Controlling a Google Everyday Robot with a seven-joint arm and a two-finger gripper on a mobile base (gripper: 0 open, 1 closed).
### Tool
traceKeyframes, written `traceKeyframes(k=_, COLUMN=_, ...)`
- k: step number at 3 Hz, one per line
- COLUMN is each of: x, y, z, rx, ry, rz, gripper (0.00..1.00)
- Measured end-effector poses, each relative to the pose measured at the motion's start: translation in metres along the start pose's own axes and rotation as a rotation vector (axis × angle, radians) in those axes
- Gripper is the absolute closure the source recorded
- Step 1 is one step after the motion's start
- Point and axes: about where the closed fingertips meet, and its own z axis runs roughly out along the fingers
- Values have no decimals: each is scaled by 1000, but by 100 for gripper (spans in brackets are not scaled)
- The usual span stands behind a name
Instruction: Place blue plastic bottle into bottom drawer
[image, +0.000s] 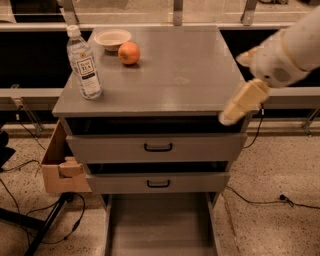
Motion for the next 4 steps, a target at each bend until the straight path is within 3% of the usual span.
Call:
traceKeyframes(k=1, x=-44, y=-55, z=35, rx=57, ry=-240, rz=7, gripper=0)
traceKeyframes(k=2, x=-97, y=-90, z=61, rx=70, ry=-476, rz=-25, gripper=0)
traceKeyframes(k=3, x=-140, y=-92, z=86, rx=9, ry=-694, rz=-43, gripper=0)
traceKeyframes(k=4, x=-167, y=-72, z=96, rx=-64, ry=-789, rz=-52, gripper=0)
